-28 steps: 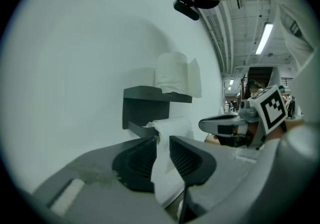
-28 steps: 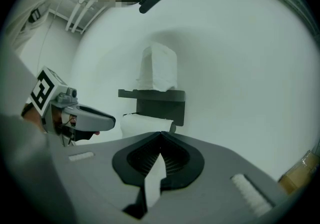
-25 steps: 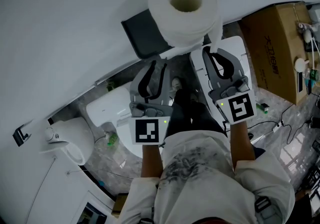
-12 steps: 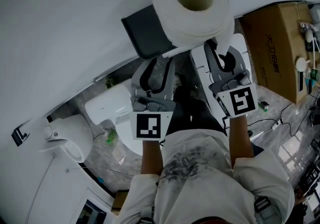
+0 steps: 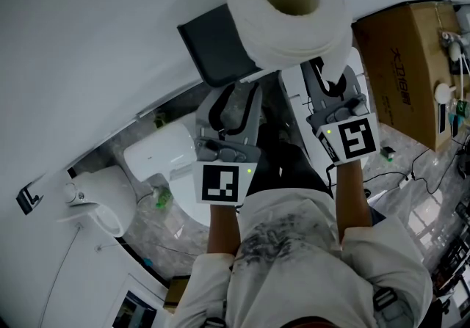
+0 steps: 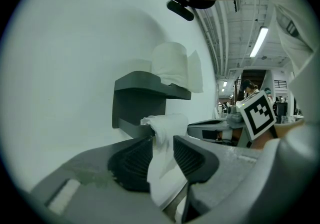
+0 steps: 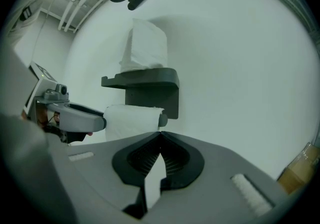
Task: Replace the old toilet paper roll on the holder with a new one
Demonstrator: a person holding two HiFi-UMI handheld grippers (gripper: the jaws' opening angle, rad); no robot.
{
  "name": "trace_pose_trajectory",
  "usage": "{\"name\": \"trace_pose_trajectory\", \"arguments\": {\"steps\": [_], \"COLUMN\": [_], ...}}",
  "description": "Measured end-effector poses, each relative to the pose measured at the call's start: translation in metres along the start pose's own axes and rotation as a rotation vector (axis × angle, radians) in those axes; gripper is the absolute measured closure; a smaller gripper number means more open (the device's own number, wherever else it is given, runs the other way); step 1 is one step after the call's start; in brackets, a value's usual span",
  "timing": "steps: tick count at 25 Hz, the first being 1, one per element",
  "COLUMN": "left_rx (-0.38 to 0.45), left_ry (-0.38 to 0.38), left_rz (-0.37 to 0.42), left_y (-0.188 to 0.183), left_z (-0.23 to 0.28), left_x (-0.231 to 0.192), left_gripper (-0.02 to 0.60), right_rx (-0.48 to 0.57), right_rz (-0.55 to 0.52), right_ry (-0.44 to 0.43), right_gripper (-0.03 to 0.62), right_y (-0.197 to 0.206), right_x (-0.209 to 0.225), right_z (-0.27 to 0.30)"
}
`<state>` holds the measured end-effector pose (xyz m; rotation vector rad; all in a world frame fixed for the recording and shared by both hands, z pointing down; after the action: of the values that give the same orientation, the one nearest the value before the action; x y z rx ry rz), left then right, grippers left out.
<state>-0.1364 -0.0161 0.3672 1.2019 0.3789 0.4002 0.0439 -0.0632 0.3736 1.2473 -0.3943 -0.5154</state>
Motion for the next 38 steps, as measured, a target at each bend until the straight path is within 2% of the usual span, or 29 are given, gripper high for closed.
{"name": "trace_pose_trajectory", "arguments": {"steps": [13,26,29,38], "left_rx": [0.017,0.034,0.036,0.037], "left_ry": [0.052,0.056,0.048,0.1], "left_rz": [0.045,0.02,-0.008,-0.008], "left_y": [-0.006,-0.009,-0.007,-0.01], "left_z": [0.007,0.016,0.017,0.02], "left_x": [0.005,0.007,0.005,0.005], "left_gripper": [0.456,0.457,0.506,0.529], "right_rx": [-0.006,0.002,-0.007,0.005], "right_rz": [-0.001,-0.006,-0.009,-0.008], "right_ry": [0.001,-0.012,-0.016,-0.012], "right_gripper": [0.592,0.592,0.592,0.592], "right_y": [-0.002,-0.006,-0.005,-0.007], "right_x": [-0.001,-0.003,-0.003,-0.001], "right_z": [0.007,0.012,0.012,0.01]}}
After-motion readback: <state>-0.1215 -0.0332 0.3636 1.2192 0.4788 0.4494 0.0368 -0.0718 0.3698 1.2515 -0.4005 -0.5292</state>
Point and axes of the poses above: the fingertips, and each gripper's own axes: z forward along the fingers, x to its right, y out of its underside, the point moved 8 cm from there along -z, backward along the fingers, and after that the axes turned 4 degrees about -x, right-handed, at the moved point
